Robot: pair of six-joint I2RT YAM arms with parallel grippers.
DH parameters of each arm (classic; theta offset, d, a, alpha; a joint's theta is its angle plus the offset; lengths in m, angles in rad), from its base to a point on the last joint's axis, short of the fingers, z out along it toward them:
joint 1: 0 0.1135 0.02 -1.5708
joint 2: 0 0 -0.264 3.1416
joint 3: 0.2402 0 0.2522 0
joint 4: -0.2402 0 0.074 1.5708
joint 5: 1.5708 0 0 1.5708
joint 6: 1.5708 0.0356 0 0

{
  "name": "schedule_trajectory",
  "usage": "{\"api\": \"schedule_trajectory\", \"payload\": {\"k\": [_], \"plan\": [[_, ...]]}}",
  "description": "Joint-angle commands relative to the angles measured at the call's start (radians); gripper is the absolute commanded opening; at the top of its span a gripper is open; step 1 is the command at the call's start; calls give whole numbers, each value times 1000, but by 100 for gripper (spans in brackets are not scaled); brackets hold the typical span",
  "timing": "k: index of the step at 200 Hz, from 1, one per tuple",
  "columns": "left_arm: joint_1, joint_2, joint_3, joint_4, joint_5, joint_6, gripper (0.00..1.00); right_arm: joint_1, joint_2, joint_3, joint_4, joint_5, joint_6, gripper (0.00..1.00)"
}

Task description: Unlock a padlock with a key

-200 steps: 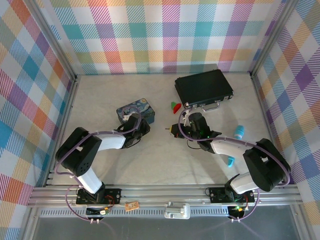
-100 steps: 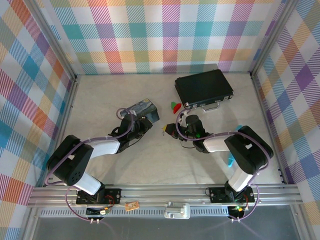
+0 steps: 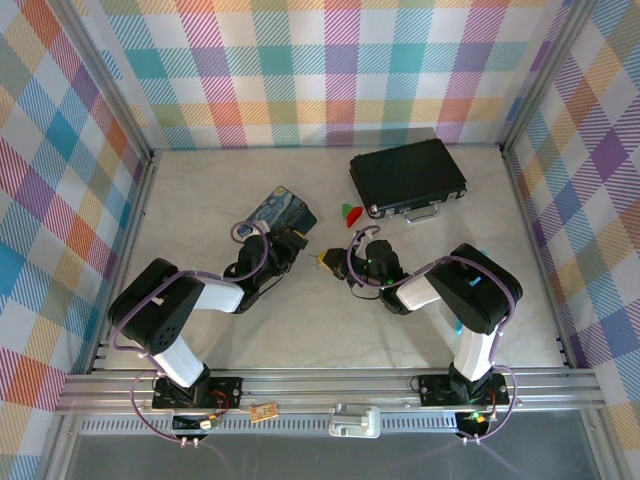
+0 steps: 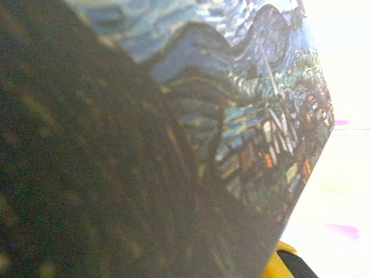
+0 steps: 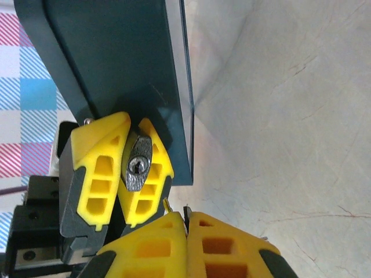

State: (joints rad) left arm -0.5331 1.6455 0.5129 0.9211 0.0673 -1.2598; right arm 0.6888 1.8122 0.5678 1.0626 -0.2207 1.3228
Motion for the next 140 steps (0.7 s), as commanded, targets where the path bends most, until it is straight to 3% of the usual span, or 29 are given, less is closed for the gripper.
{"api": "schedule_trajectory", "payload": {"k": [1, 140], "plan": [[9, 9, -11, 73, 12, -50, 0, 0, 8, -13, 89, 46, 25, 0], [5, -9, -17, 48, 8, -40, 0, 9, 37, 41, 115, 44, 1, 0]]}}
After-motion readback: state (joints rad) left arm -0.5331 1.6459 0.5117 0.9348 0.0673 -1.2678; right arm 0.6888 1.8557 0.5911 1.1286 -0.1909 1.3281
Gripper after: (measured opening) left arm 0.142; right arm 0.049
